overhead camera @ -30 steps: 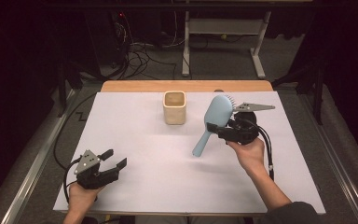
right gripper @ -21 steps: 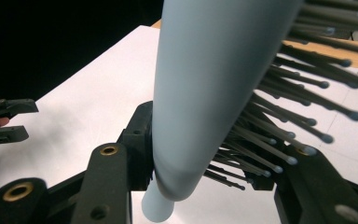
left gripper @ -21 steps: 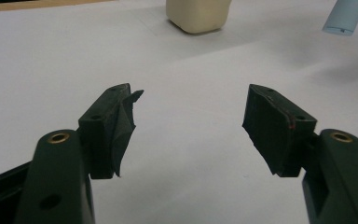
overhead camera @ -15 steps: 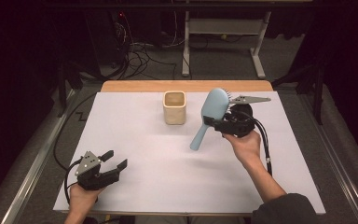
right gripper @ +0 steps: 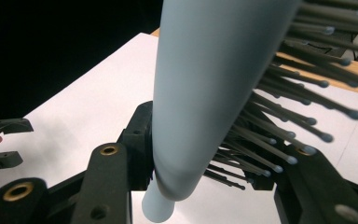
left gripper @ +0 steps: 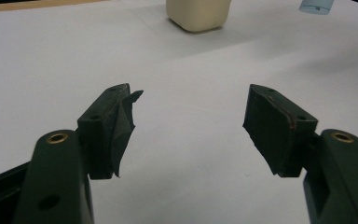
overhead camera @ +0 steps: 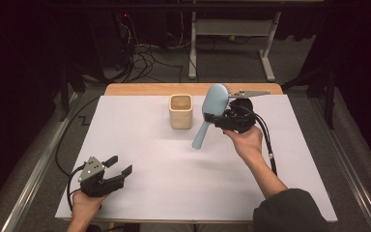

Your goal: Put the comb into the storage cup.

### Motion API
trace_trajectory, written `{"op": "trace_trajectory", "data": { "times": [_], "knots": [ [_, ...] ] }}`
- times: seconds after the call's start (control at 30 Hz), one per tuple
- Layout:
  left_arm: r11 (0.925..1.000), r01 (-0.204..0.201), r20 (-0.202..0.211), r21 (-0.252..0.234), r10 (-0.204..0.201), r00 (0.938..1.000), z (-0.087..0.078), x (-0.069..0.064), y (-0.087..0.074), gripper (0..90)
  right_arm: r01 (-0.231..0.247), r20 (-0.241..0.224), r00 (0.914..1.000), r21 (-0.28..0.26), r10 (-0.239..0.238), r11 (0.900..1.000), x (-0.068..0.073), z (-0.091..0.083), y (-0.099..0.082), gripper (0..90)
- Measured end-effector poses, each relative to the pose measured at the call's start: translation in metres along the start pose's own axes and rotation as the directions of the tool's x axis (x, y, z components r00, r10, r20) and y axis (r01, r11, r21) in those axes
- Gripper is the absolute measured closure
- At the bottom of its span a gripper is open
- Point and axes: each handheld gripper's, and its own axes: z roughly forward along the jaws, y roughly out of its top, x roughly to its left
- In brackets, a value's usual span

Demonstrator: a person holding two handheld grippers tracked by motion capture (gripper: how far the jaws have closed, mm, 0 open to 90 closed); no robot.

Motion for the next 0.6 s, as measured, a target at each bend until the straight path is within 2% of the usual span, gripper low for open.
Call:
{"op": "trace_trajectory", "data": {
  "times": [0.6],
  "knots": [
    [1.0,0.001,0.003,0.002,-0.001,1.0,0.001,0.0,-0.001,33.3,0.011,0.025,0.9996,-0.002,-0.011,0.9999,0.0,0.008,0.026,53.9]
  ]
}}
